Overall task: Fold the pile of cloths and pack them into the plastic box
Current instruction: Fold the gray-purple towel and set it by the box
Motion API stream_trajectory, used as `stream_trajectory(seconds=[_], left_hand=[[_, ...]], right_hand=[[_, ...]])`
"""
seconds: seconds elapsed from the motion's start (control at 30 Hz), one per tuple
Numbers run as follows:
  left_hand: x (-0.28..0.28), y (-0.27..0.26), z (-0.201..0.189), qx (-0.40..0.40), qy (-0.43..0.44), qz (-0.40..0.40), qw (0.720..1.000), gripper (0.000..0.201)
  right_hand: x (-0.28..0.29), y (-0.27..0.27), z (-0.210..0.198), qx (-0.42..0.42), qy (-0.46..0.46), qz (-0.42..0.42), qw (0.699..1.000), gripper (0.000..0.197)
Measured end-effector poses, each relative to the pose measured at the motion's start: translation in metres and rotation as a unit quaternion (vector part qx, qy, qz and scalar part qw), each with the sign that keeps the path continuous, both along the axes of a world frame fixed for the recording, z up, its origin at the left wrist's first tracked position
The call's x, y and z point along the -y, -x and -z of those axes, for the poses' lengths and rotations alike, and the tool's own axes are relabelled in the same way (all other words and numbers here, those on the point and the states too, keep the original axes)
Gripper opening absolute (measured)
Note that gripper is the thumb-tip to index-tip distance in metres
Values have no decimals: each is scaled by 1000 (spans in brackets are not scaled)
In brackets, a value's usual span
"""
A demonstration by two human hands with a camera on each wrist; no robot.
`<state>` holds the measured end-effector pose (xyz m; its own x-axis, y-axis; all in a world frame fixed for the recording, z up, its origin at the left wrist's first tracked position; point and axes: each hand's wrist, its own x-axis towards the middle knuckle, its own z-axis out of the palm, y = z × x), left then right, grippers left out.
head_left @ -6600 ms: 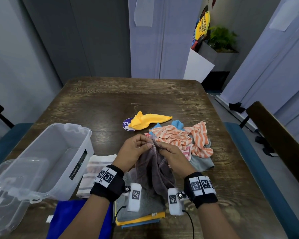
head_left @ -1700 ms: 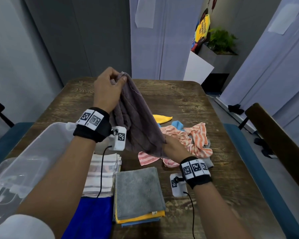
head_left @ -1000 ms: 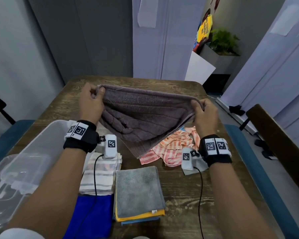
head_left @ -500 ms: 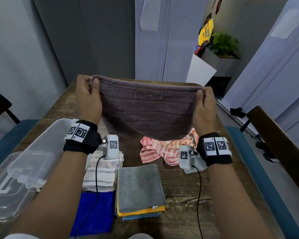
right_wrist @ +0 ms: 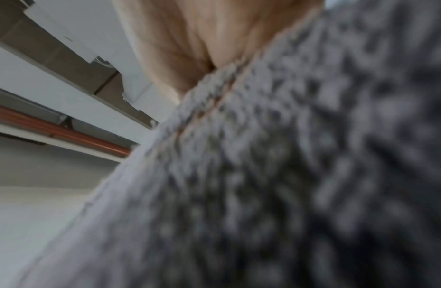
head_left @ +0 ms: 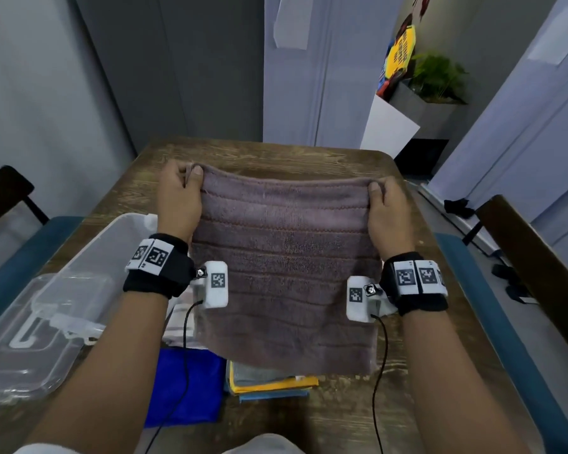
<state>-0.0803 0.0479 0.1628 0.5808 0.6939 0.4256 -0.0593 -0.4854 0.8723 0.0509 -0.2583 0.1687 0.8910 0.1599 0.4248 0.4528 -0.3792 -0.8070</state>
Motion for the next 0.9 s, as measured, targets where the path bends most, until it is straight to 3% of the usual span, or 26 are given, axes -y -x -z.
stream_trajectory(seconds=[0.33,0.63,0.73,0.8,0.9], left_hand=[[-15,-10,107,-184,57,-2,981,13],[-32,-14,165,-193,129,40,972,23],[-23,-8,166,-185,176,48,966,22],[-17,-2,168,-189,213,56,957,32],[-8,11,174,-199,233,74,949,38]], right_hand=[[-10,-30,106,-161,163,-37,973,19],[-5,-31,142,-193,194,-43,961,23],[1,-32,155,-200,182,-53,961,18],[5,-29,165,-210,160,-67,962,18],[13,-22,177,-225,166,-125,952,20]])
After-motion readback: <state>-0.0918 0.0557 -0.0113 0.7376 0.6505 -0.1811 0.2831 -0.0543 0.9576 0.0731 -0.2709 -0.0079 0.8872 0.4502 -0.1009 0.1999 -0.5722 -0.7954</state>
